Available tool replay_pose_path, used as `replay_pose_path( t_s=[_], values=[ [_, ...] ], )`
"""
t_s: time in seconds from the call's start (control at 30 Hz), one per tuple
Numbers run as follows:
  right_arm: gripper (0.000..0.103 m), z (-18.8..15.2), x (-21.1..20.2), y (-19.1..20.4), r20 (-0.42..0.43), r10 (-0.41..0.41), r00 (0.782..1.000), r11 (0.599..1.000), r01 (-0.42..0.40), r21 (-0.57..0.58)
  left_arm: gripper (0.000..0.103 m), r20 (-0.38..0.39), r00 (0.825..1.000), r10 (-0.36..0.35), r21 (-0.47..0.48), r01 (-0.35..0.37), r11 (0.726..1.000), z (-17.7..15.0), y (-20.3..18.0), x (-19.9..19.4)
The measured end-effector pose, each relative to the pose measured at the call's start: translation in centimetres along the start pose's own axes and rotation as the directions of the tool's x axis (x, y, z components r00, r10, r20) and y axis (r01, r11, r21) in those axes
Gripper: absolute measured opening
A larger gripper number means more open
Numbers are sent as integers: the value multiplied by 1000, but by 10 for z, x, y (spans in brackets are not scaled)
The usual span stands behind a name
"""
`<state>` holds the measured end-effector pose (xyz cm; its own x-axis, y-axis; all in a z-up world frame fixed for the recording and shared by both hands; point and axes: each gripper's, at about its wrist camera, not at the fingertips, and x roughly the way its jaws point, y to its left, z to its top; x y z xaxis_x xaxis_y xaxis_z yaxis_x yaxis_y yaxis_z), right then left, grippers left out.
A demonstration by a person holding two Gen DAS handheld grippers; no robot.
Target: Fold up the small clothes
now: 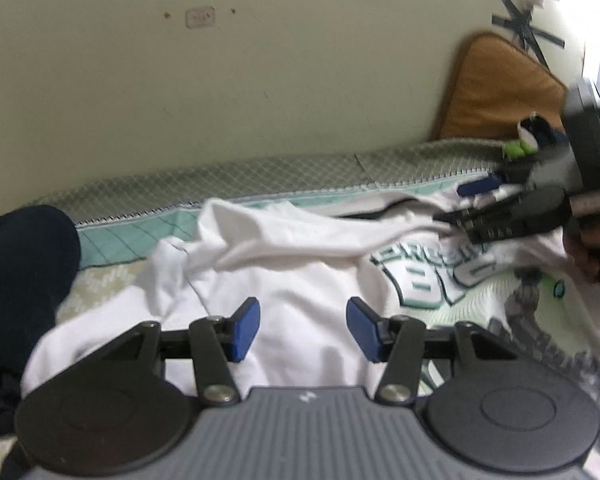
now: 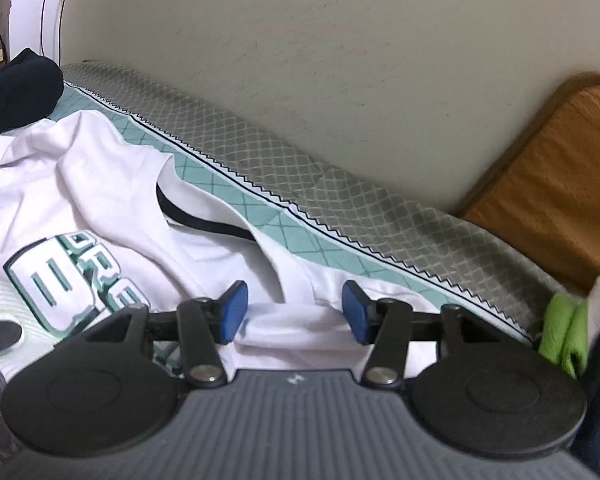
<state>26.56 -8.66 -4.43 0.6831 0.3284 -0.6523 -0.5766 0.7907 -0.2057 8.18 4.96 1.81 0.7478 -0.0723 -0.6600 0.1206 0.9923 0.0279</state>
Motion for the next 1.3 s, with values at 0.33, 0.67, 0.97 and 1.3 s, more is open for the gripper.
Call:
replay_pose_path(
  t_s=[0.33, 0.67, 0.97, 1.3],
  values=[
    [3, 53, 18, -48, 68, -72, 995, 989, 63, 131, 52, 1, 1000, -7, -6, 7, 1000, -10, 2, 7],
    [51, 39, 61, -41, -17, -214, 977, 976, 215, 32, 76, -29, 1000, -10, -18, 9, 1000, -9, 6, 12],
    [51, 17, -61, -19, 93, -5, 996, 983, -12, 184, 76, 28, 999, -32, -58, 33, 998, -3, 18, -10],
    [51, -14, -138, 94, 119, 292, 949, 956, -295, 8, 77, 142, 966, 217, -260, -175, 950, -21, 117, -142]
  ],
)
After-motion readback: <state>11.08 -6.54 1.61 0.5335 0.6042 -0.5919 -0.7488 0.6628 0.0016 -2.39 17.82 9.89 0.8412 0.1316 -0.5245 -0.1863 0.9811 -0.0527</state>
